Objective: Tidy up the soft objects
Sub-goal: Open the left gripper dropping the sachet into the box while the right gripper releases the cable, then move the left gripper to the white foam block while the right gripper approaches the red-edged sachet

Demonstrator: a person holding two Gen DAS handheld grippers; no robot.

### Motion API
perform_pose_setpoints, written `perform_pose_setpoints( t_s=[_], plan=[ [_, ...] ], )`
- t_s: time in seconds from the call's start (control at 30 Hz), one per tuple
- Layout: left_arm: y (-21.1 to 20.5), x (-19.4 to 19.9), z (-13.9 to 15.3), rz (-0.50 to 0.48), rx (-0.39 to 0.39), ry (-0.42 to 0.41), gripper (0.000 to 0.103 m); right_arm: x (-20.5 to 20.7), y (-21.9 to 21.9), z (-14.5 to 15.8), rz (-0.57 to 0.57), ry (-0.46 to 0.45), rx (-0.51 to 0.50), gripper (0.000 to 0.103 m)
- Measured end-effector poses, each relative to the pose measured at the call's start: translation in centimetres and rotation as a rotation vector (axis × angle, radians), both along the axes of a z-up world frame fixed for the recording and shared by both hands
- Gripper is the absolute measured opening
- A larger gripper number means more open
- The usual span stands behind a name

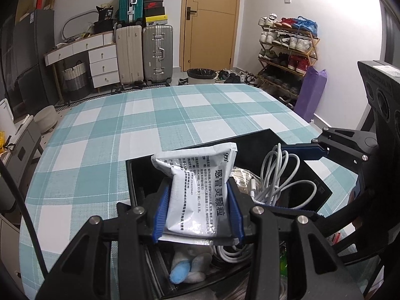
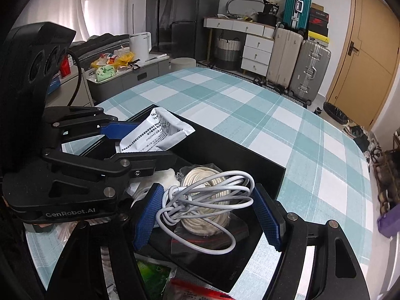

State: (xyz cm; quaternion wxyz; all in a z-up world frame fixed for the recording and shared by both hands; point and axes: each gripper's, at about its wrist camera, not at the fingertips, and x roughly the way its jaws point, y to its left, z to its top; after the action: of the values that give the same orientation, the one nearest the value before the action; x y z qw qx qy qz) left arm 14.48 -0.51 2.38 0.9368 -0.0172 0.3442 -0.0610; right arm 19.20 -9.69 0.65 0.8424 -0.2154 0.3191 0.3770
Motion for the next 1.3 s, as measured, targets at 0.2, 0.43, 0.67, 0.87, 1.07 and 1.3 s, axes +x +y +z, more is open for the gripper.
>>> perform_pose_setpoints(
  t_s=[0.2,0.43,0.67,0.87,1.07,1.3],
  plan=[
    [-0.2,0.0,0.0,-0.009,0.005,0.004,0.042,-0.3,-0.2,0.0,-0.005,0.016,0.006,0.073],
    [0.1,-0.4,0.3,-0.013,-0.026,0.006,0.063,-1.5,-1.1,0.9,-0.059,-0.111,0.01,0.099],
    [0.1,-2.8,2.0,-0.011,-0.027,-0.08,0.1,-2.6,-3.9,2.0,-0.099,-0.112,0.067,0.102],
    [1.2,-4.7,2.3,0.007,-0.004,-0.071,0.101,-3.8,-6.3,2.6,-0.158,-0.08,0.138,0.102],
    [2.1,-7.1,1.8,0.014,0.007,-0.059,0.102,-4.7,-8.0,1.7,-0.188,0.019,0.174,0.102],
    [1.7,-8.7,0.6,-0.032,0.035,-0.054,0.103,-6.2,-8.7,0.3,-0.197,0.046,0.131,0.102]
  ],
)
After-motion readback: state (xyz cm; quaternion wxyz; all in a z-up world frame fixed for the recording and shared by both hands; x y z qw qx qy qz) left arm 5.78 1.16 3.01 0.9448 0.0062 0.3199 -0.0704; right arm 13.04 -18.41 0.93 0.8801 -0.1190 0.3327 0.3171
